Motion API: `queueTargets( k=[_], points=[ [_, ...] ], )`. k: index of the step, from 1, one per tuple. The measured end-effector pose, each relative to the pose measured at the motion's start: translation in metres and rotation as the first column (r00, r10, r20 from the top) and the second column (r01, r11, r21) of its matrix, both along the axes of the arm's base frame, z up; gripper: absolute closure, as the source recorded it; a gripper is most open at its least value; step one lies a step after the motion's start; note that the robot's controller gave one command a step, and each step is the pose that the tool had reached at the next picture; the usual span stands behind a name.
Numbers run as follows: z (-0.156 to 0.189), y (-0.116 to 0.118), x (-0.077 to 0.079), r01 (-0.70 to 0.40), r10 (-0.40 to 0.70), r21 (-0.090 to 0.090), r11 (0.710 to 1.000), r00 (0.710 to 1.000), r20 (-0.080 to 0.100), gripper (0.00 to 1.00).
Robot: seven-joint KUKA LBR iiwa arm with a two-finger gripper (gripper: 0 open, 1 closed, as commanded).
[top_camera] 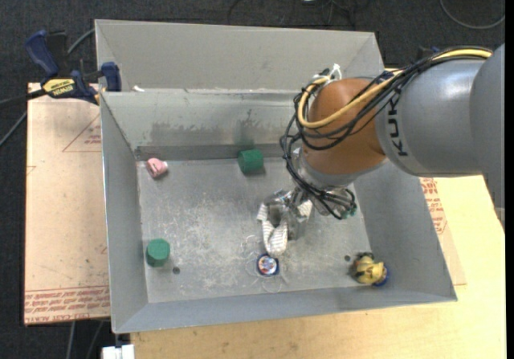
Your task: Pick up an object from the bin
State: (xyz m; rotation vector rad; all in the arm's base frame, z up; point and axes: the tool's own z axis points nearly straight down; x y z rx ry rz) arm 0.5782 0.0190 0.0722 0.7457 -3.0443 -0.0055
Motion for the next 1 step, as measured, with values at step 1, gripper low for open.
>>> queueTargets(
  k=[1],
  points=[
    [0.1386, 0.0087, 0.002, -0.029, 0.029, 0.002, 1.0, 1.0, 0.004, 1.0]
  ],
)
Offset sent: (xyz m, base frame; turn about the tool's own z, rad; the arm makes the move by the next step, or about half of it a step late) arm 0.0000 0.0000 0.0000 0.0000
